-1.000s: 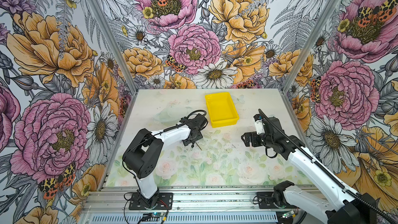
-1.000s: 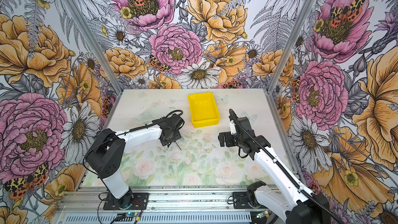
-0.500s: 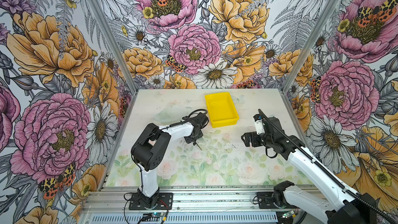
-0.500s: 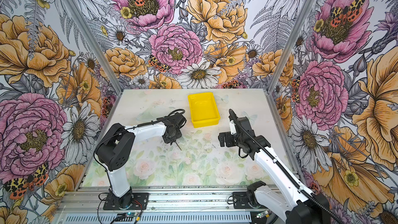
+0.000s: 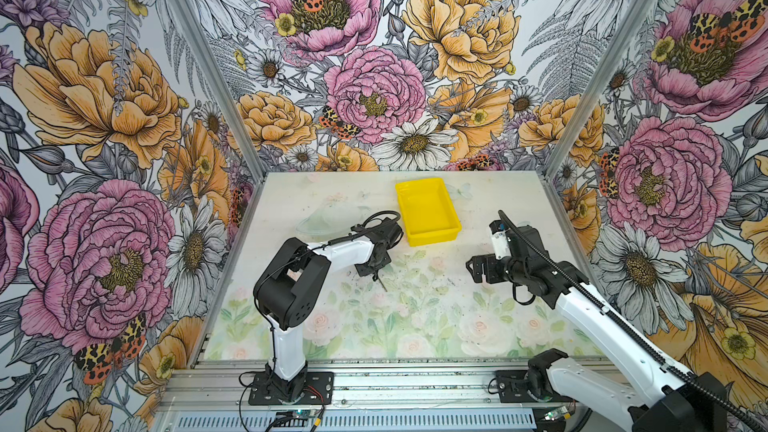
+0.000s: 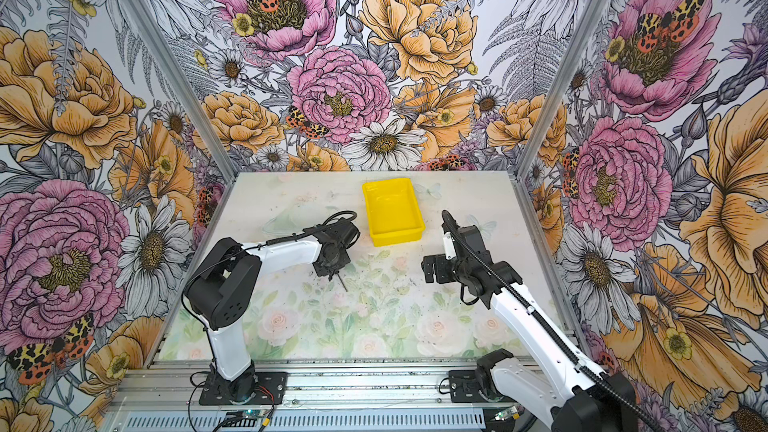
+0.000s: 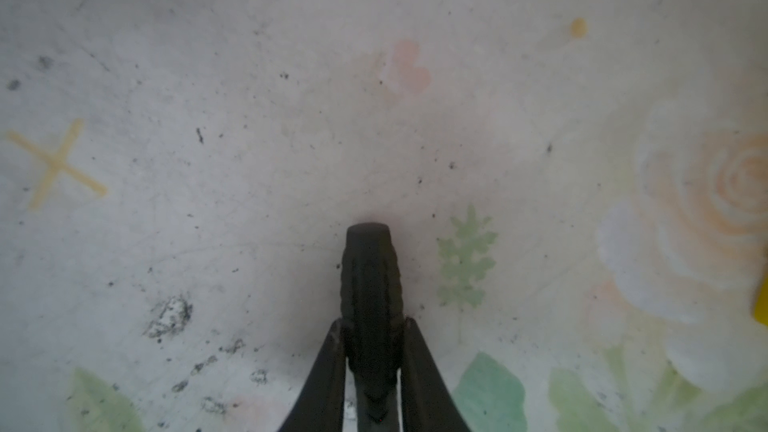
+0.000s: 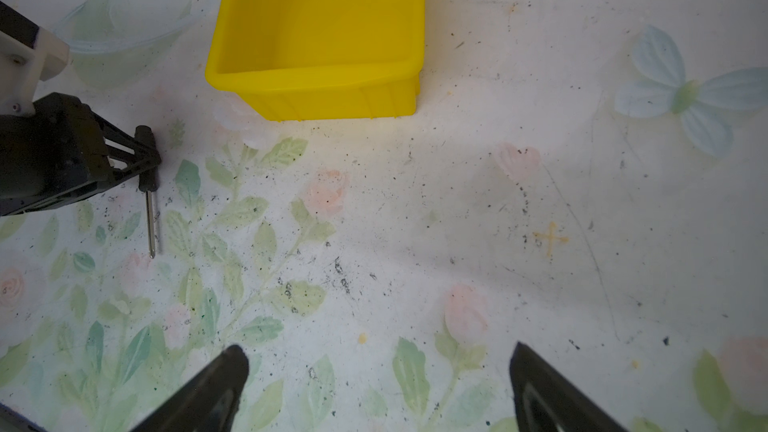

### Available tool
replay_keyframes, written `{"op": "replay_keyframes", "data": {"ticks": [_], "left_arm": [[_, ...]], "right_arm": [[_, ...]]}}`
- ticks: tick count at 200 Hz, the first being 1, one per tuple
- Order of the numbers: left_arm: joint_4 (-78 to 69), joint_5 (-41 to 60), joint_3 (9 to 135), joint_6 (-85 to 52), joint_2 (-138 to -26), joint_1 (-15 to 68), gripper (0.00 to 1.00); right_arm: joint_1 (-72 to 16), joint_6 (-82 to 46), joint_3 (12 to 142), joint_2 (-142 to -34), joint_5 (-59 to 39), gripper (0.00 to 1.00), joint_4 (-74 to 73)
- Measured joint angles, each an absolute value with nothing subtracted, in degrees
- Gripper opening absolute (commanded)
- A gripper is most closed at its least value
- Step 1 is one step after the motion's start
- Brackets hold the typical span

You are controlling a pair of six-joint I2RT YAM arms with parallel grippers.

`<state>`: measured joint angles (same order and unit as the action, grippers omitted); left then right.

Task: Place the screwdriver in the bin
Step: 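Lower the left gripper over the screwdriver handle and close on it, then lift the screwdriver with the left gripper and carry it over the yellow bin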

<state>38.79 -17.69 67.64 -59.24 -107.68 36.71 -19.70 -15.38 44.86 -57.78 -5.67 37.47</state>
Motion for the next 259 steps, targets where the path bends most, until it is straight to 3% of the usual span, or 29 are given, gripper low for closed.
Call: {"op": "replay_keyframes", "data": {"ticks": [62, 182, 259], "left_arm": [[37.8, -18.5, 65.8, -59.3, -106.4, 37.9, 0.0], [41.2, -18.5, 59.0, -61.6, -90.7, 46.2, 0.0], [43.5, -18.5, 71.0, -57.8, -90.9, 46.7, 0.0]], "right_arm": [[-19.7, -15.4, 44.9, -57.8, -5.6, 1.0, 37.5], [-19.7, -15.4, 44.9, -57.7, -5.7, 0.99, 37.5], [-19.7, -15.6, 47.0, -58.8, -5.7, 1.0, 37.5]]}}
